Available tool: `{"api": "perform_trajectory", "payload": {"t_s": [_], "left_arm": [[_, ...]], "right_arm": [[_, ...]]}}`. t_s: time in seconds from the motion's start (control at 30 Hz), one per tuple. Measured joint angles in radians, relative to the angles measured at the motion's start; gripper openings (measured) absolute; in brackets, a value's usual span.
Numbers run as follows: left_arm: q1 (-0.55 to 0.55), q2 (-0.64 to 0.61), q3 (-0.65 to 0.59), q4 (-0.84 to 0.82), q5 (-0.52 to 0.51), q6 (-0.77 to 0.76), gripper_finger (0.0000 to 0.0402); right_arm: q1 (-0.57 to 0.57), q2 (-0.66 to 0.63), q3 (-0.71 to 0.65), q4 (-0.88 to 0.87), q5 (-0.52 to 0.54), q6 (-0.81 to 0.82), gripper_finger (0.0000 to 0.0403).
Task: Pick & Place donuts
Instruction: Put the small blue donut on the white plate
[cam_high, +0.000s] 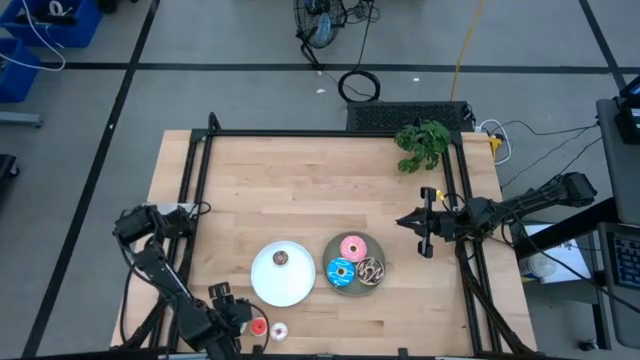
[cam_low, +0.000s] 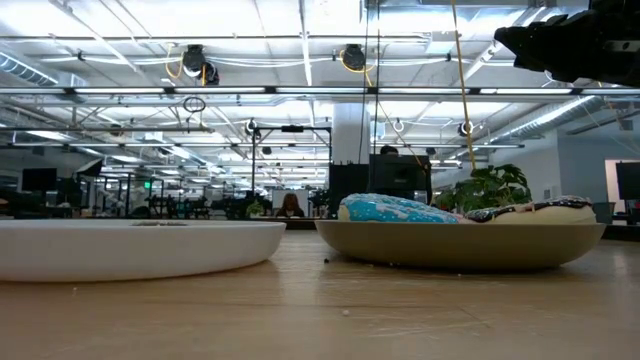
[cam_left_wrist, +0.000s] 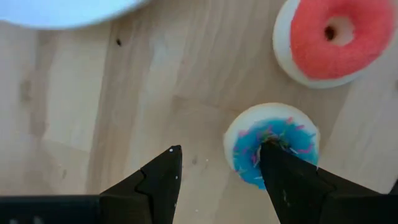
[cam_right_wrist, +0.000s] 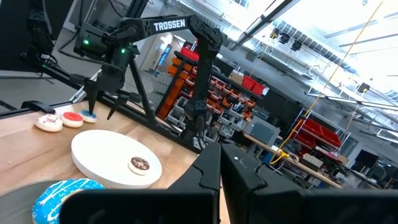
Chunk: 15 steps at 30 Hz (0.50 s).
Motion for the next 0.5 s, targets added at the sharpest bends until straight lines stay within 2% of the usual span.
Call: {"api": "perform_trajectory", "payload": {"t_s": [0.23, 0.5], "left_arm": [[0.001, -0.001, -0.053, 0.090, 0.019, -0.003, 0.0218], [0.007, -0.001, -0.055, 0.121, -0.014, 0.057, 0.0218]], "right_arm": [[0.000, 0.000, 0.000, 0.000, 0.000, 0.000, 0.0000], [0.000, 0.000, 0.000, 0.000, 0.000, 0.001, 0.0000]]}}
